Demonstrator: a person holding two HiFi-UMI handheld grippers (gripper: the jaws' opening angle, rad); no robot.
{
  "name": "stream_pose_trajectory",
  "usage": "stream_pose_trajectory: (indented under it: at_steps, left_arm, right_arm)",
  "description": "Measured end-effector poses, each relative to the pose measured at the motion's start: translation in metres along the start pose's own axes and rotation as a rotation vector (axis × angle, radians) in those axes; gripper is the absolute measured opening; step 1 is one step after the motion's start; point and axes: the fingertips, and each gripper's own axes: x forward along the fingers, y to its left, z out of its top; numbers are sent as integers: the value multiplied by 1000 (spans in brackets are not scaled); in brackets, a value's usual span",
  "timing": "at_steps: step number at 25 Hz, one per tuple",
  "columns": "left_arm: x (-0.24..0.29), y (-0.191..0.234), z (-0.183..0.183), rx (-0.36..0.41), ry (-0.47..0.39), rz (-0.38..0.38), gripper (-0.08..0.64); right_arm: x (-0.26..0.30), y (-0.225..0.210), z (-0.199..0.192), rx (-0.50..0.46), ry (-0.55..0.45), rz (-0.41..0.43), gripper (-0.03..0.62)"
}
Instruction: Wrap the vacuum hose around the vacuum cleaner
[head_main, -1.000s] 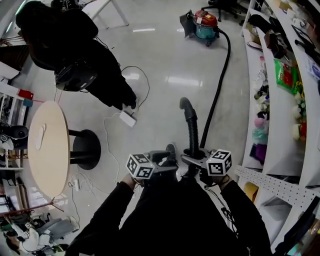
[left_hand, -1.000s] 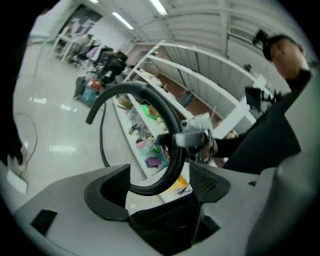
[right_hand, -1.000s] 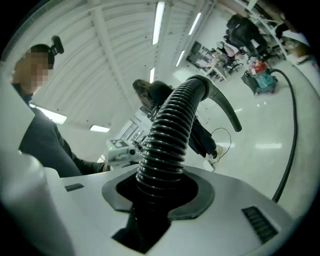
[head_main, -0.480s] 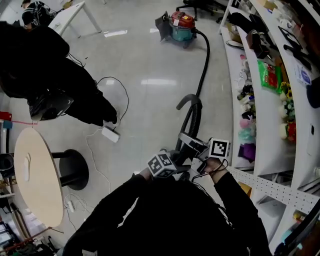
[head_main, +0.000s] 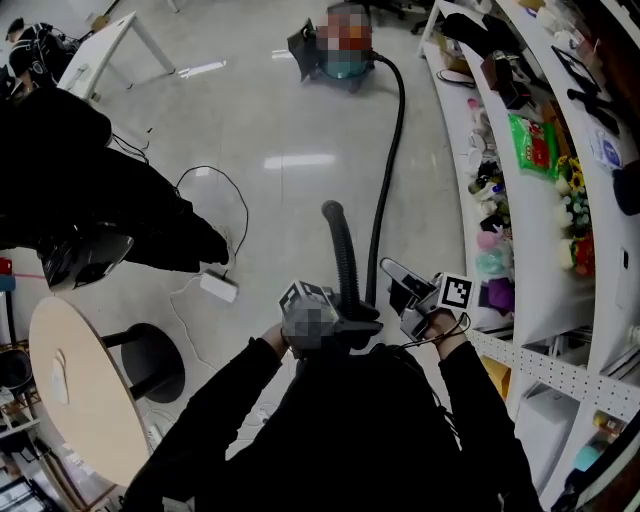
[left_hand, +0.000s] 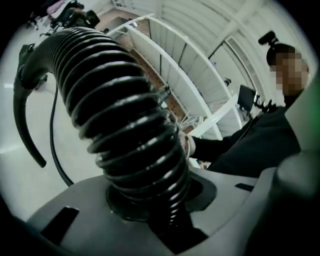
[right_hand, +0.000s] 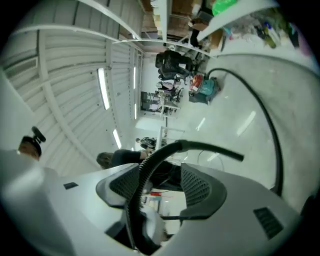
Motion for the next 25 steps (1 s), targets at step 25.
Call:
stream_pose_trajectory:
  at_steps: [25]
  left_arm:
    - [-2, 105, 236, -538, -185, 28, 246]
  right_arm:
    - [-24, -12, -25, -1038, 787, 270, 185]
